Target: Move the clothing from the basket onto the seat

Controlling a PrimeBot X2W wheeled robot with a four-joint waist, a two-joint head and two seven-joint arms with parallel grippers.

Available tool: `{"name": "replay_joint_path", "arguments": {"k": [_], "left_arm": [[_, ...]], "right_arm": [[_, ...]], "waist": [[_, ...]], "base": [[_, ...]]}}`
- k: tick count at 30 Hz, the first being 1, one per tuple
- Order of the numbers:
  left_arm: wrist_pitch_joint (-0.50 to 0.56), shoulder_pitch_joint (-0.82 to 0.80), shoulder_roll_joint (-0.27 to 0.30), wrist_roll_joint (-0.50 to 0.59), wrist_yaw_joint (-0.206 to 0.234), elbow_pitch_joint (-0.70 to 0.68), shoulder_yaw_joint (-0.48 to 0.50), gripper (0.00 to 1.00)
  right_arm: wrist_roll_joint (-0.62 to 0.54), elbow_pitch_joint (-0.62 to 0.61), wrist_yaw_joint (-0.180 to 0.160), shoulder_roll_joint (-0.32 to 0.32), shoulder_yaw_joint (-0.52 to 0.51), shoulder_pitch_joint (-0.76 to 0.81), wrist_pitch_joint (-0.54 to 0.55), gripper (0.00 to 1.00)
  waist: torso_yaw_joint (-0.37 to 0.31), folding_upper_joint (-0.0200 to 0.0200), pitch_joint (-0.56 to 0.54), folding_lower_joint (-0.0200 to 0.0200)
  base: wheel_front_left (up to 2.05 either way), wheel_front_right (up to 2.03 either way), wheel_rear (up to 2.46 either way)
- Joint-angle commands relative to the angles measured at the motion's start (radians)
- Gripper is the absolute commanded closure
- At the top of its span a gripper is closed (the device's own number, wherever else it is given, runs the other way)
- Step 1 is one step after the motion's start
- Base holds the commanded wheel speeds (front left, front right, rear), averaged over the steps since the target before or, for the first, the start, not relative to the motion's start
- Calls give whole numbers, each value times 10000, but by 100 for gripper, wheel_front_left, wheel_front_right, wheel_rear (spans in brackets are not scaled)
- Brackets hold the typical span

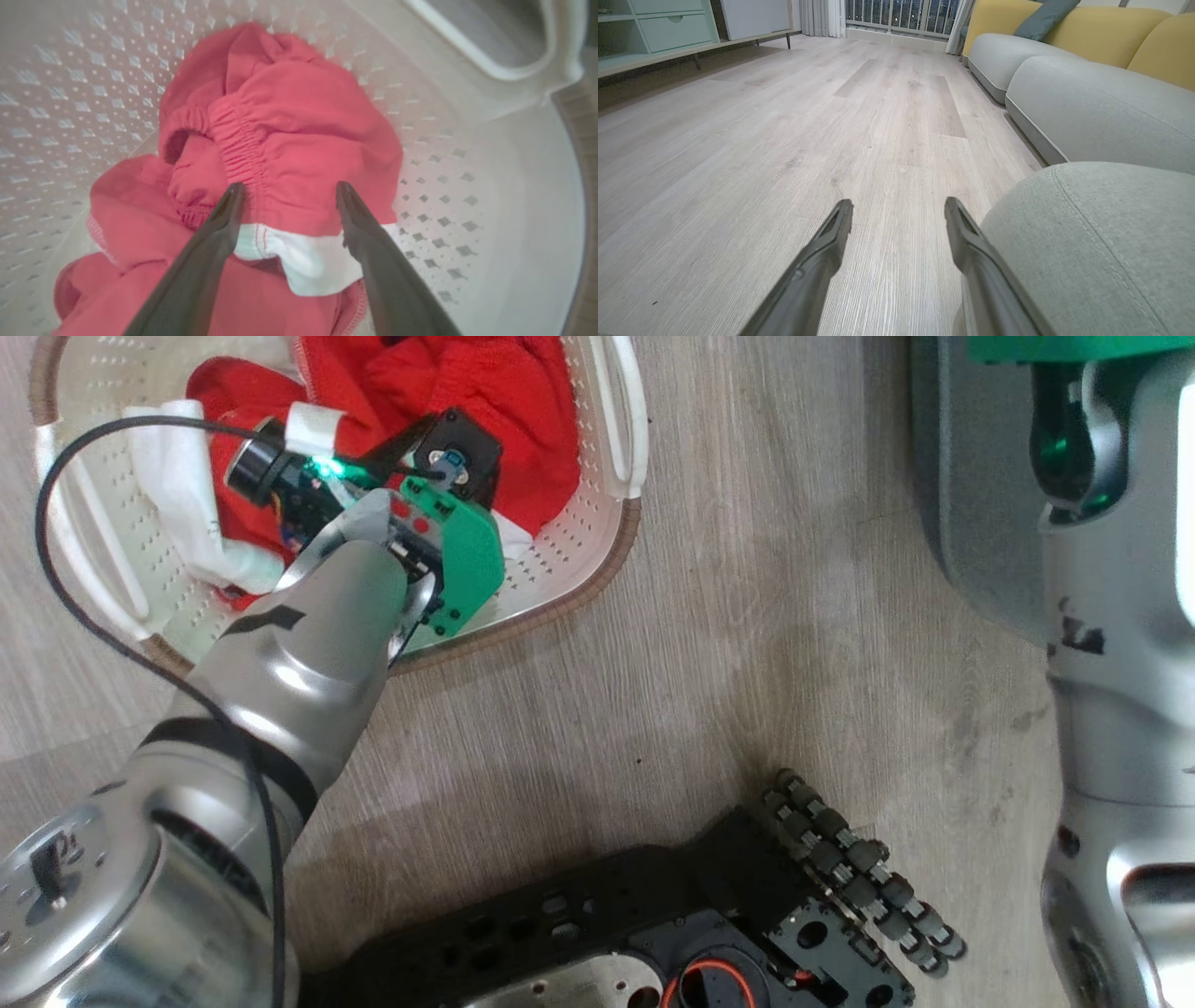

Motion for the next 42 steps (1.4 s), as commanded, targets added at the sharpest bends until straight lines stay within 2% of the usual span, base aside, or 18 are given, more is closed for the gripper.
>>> {"name": "replay_joint_path", "arguments": {"k": [1,6,9,10,11,18,23,34,42], "left_arm": [[69,-13,80,-99,107,-58,27,0],[696,-152,80,73,554,246,-459,0],[699,-192,80,47,607,228,-605,0],[642,-200,80,4,604,215,-615,53],[574,-208,80,-12,589,210,-651,100],[116,-365,80,-475,228,159,-564,100],[-467,-456,80,-933,175,150,-255,100],[-940,404,80,-1711,-22,-667,18,100],[-961,1299,79,-1890,290,-2069,812,100]], "right_arm": [[82,-369,-2,150,4,420,-51,0],[83,-467,-2,167,-37,533,-51,0],[78,-487,-2,173,-57,577,-51,0],[77,-490,-2,174,-57,578,-51,0],[90,-491,-2,175,-51,565,-51,0],[209,-470,-2,177,69,281,-51,0],[264,-334,-2,178,312,42,-51,0],[48,547,-2,-14,612,457,-51,0],[96,1384,-2,-292,570,1415,-51,0]], "waist": [[-10,0,17,-1],[-59,0,88,-1],[-58,0,115,-1],[-58,0,119,-1],[-56,0,117,-1],[5,0,-98,-1],[63,0,-485,-1],[986,0,-2667,-1],[1706,0,-4534,-1]], "base": [[0,0,0],[0,0,0],[0,0,0],[0,0,0],[0,0,0],[0,0,0],[0,0,0],[0,0,0],[0,0,0]]}}
